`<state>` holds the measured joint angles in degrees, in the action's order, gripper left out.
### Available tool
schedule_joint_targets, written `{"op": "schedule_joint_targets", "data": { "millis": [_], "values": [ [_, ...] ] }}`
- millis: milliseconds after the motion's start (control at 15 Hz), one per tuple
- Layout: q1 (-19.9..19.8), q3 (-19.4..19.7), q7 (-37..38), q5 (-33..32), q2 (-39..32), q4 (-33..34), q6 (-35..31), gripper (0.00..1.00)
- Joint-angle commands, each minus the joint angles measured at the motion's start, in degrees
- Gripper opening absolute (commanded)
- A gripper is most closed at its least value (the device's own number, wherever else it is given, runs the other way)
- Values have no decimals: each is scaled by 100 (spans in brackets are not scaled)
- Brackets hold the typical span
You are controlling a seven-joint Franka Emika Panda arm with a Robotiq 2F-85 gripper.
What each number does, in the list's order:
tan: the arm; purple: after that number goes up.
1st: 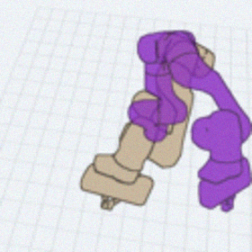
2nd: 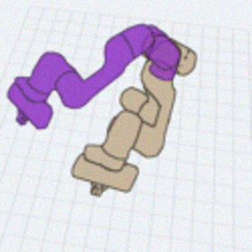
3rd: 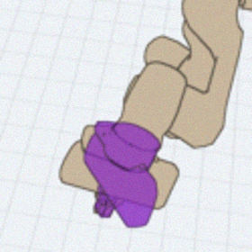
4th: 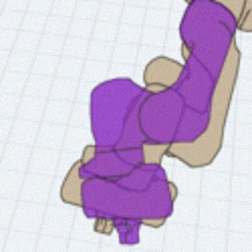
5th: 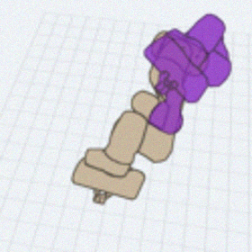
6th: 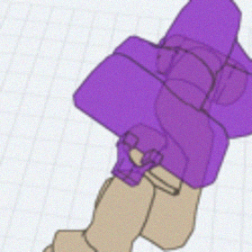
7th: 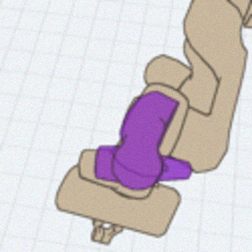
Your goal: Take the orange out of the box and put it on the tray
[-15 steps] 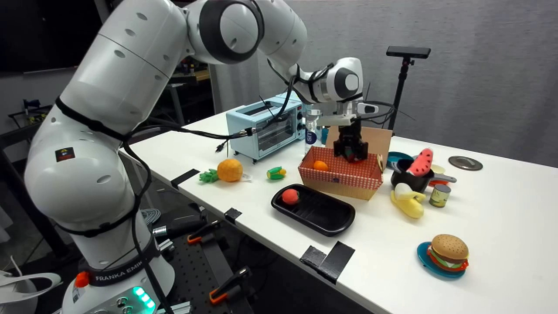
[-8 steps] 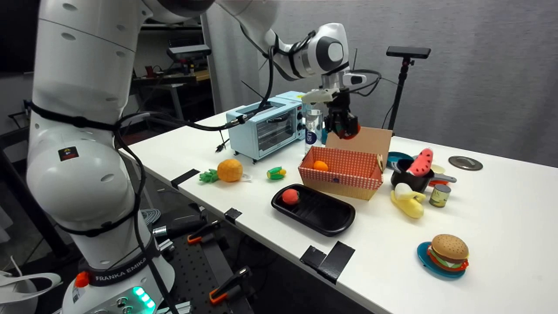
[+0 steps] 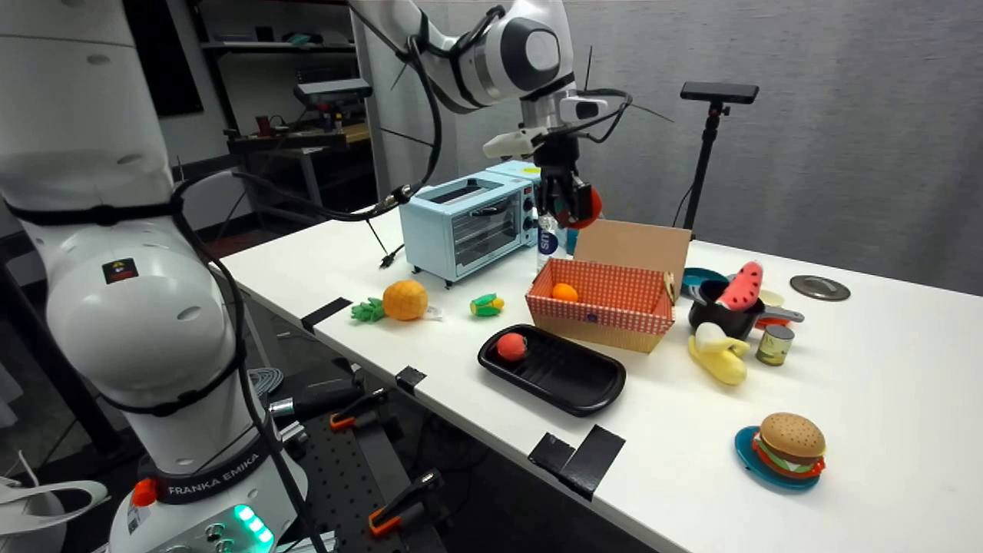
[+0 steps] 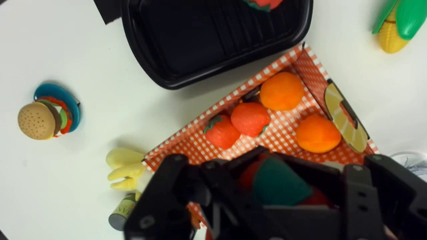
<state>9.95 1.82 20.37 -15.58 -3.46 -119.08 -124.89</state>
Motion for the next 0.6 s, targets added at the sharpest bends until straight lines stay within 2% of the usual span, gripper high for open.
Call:
{"op": "schedule_joint_targets", "data": {
  "millis": [0,533],
  "values": [
    [-215,-216,253,-21,828,-911,98,0],
    [-447,-467,472,196,1380,-1467,593,0]
  ]
}}
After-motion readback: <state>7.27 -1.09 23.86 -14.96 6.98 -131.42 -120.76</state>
